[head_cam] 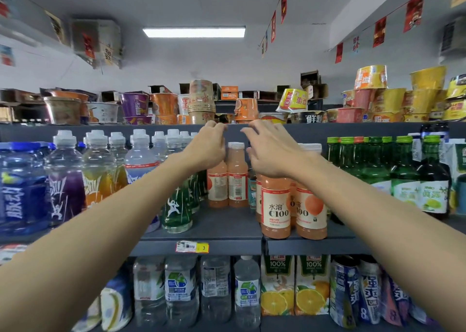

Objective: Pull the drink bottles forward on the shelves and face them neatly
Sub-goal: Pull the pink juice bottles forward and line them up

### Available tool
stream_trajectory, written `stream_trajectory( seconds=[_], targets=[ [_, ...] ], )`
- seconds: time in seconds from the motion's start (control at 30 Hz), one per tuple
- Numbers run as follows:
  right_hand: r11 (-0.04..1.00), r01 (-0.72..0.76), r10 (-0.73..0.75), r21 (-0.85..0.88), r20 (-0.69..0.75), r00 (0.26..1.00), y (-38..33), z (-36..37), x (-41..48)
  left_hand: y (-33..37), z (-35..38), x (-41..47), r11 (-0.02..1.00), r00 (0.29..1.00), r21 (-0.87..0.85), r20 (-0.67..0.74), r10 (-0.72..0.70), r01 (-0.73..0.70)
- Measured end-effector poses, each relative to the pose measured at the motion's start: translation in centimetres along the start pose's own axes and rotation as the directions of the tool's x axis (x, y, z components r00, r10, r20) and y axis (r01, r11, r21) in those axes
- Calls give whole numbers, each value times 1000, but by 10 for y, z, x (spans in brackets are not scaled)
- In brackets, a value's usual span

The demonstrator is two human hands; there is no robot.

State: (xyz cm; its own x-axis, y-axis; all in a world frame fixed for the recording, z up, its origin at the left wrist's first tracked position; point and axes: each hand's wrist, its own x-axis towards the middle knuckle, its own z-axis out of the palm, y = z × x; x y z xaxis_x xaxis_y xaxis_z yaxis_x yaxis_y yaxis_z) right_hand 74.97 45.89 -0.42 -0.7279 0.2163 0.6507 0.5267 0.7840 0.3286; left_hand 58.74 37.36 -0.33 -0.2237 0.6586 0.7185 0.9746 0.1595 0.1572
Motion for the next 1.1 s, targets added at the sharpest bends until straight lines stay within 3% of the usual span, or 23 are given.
stream_trajectory(
  seconds=[0.23,0.4,0.67,0.8,1.1],
  targets=[
    [985,5,54,-174,332,942,-35,21,67,-30,14,46,925,936,373,344,-73,-65],
    [987,-71,135,-146,493,860,-38,37,94,-40,31,66,859,862,503,471,-186,-90],
    [981,-128,185,-146,504,844,-31,53,108,-52,47,78,843,846,528,493,-204,-104],
    [977,-127,198,-174,494,846,-28,56,118,-51,50,81,884,877,463,447,-175,-60],
    [981,-184,193,-64,440,877,-20,54,126,-48,47,89,943,954,332,287,-91,-10]
  ],
)
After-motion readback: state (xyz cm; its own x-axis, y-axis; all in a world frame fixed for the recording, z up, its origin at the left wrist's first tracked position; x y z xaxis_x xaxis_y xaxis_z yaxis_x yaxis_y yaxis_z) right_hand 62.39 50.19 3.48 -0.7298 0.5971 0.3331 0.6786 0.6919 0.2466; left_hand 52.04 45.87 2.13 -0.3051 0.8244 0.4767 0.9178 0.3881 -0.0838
